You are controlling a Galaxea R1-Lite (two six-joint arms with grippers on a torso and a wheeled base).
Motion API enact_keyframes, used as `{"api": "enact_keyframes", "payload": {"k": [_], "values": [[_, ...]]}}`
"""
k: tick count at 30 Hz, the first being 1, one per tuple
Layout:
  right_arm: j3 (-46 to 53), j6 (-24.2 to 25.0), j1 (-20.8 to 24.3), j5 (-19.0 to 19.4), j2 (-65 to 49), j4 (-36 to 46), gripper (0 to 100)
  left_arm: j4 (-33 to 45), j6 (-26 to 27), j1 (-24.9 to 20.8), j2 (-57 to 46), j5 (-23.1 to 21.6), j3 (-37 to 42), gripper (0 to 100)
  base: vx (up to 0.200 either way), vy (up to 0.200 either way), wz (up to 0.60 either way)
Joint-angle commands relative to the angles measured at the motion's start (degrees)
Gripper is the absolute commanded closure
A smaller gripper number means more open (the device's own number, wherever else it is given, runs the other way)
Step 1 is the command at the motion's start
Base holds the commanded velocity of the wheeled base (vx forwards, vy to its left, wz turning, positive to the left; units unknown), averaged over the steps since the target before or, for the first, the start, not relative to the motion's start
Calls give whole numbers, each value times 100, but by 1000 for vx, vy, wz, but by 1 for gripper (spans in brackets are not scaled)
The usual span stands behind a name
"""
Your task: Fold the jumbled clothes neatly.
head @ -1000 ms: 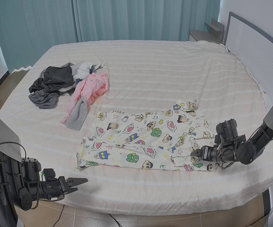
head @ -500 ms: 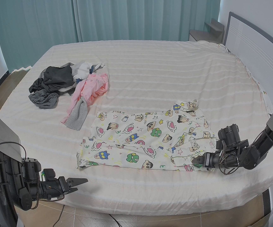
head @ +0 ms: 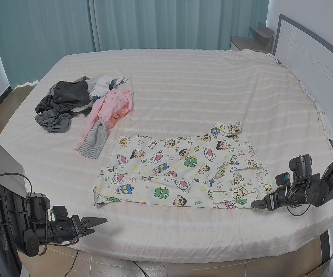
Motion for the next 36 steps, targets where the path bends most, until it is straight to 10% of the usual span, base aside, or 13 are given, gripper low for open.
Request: {"api": "enact_keyframes", "payload": {"k": [1,19,20,36], "values": [[112,-439,-230,133,373,-328,0,-102,-2,4,9,0,92,0,0,0,0],[-2,-764,-142,168,769,-803,0,-102,6,4,18,0,92,0,0,0,0],[-2,-764,-142,177,760,-829,100,-102,6,4,18,0,92,0,0,0,0],[51,-764,-344,177,611,-1067,100,-102,6,4,27,0,92,0,0,0,0]]}}
